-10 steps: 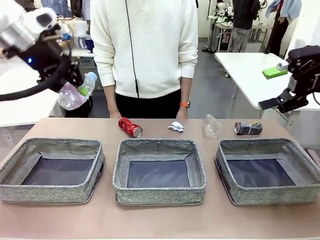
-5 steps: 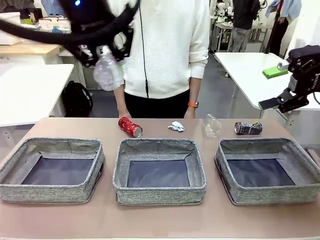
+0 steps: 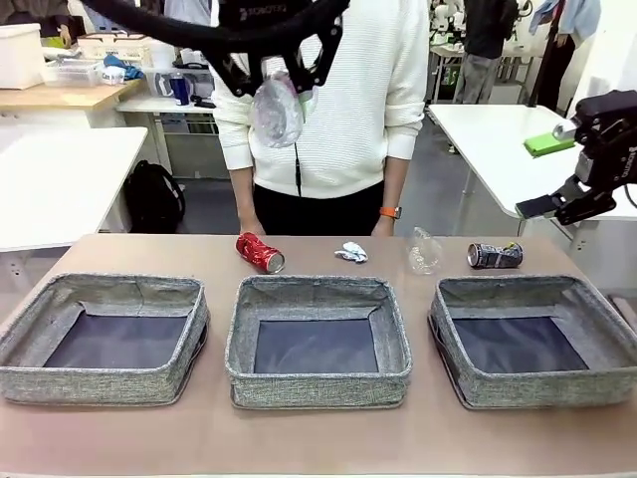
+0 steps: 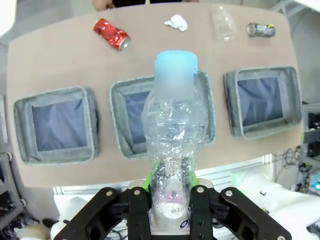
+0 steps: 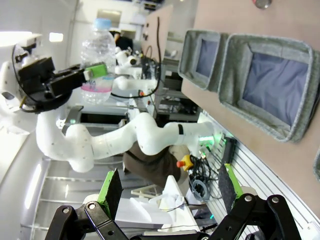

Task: Sort the waste into the appropriate baskets.
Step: Pick up the waste item pointed out by the person, then place the picked waste into the Fabric basket indicated by the person.

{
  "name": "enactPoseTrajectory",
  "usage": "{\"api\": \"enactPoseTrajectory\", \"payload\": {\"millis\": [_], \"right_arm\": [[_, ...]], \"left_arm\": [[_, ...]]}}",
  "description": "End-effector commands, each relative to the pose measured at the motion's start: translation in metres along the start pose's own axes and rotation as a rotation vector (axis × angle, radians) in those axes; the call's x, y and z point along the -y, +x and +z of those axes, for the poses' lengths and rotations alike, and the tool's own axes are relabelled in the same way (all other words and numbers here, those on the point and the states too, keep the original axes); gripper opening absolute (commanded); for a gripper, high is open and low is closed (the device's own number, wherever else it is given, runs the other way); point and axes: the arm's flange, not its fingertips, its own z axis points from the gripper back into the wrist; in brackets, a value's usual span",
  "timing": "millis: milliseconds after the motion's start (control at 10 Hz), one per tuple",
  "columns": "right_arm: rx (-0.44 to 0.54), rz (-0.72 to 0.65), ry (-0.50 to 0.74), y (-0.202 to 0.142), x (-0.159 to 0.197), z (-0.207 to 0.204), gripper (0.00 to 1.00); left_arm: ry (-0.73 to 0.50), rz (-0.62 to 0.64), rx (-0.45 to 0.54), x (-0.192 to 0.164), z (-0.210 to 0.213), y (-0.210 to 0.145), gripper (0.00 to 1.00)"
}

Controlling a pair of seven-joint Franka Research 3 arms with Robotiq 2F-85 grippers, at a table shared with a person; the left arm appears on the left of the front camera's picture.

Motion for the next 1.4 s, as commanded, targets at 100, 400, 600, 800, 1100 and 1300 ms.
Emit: {"api": "enactPoseTrajectory", "payload": {"millis": [100,400,600,800,1100,1300], "right_arm": [[0.007,0.014,0.025,0.0026,-0.0013,-0.0020,1.00],[0.007,0.014,0.025,0.0026,-0.0013,-0.0020,1.00],[0.007,0.014,0.025,0.0026,-0.0013,-0.0020,1.00],[0.007,0.014,0.025,0.0026,-0.0013,-0.0020,1.00],[0.007,0.014,0.025,0.0026,-0.0013,-0.0020,1.00],[0.007,0.014,0.025,0.0026,-0.0013,-0.0020,1.00]], "left_arm": [[0.000,0.000,0.000,0.0000,0.0000,0.0000,0.22],[0.000,0.000,0.000,0.0000,0.0000,0.0000,0.22],[0.000,0.000,0.000,0.0000,0.0000,0.0000,0.22],[0.000,0.000,0.000,0.0000,0.0000,0.0000,0.22],[0.000,0.000,0.000,0.0000,0.0000,0.0000,0.22],[0.000,0.000,0.000,0.0000,0.0000,0.0000,0.22]]}}
